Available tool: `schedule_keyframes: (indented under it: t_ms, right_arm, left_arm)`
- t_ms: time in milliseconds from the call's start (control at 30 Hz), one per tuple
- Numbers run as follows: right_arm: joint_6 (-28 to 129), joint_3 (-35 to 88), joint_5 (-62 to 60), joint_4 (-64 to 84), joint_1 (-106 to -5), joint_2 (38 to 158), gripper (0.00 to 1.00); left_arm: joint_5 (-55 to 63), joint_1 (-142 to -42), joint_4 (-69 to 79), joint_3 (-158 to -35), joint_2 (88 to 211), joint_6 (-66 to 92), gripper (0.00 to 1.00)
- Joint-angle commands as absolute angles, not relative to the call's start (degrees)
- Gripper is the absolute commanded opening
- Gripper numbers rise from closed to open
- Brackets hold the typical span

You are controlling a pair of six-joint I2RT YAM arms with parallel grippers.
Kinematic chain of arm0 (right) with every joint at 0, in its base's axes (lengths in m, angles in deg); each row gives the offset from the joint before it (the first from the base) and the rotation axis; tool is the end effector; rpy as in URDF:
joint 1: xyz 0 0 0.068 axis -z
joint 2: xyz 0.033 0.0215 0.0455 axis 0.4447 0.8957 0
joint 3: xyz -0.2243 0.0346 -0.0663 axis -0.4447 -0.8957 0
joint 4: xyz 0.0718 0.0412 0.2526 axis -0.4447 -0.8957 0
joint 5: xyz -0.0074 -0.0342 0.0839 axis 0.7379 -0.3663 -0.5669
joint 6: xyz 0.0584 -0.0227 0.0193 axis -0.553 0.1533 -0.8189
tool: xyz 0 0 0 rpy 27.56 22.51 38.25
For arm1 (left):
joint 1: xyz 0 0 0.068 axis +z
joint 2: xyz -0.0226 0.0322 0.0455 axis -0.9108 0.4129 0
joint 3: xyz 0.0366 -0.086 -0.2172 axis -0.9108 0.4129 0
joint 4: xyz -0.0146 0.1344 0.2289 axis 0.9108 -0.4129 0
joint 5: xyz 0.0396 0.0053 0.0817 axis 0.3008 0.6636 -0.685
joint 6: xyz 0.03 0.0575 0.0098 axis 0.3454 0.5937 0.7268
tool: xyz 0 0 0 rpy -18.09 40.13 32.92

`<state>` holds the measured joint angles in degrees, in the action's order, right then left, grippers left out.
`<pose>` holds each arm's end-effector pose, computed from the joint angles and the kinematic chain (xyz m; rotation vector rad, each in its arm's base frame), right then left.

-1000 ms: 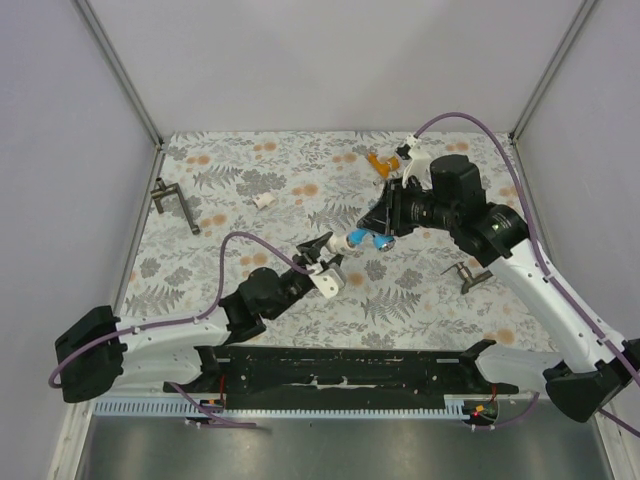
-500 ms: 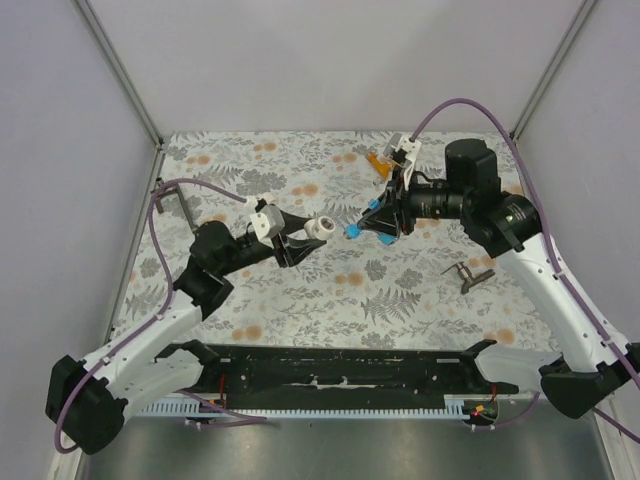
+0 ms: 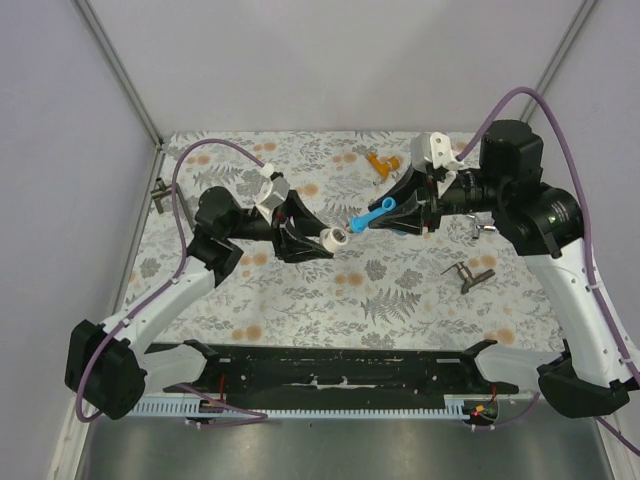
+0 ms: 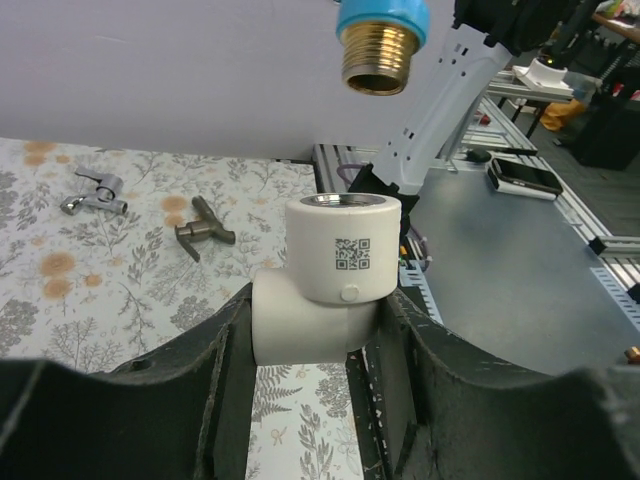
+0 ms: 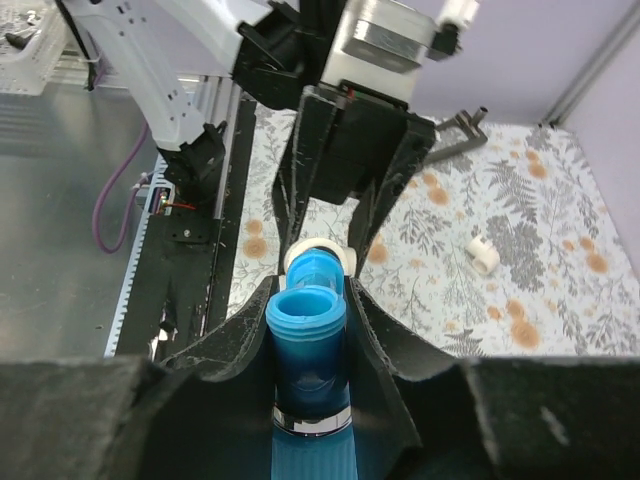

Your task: Install the water faucets

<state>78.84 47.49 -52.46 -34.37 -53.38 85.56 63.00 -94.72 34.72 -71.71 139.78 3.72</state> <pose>0.1809 0.1417 0.4651 -1.3410 1.2527 1.0093 0.2175 -0.1755 0.3196 1.1617 1.1965 -1.4491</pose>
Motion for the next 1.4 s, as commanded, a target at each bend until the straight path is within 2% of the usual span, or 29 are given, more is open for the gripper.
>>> schedule_keyframes:
  t_ms: [0,567,1367]
  right_arm:
    - [85.7,52.1,-59.1,-39.8,-53.3,87.4,0.00]
    - [88.0,54.4,-62.2,-39.9,-53.8,91.6,0.00]
    - [87.6,53.2,-60.9,-41.0,-55.5,92.6,0.00]
  left_arm:
    - [68.7,-94.3,36.8,-76.8,141.0,-1.0,0.02]
    - [71.9,-94.3,27.3,-81.5,143.1,2.6,0.02]
    - [73.3,-94.8,27.0,-83.8,142.9,2.6,0.02]
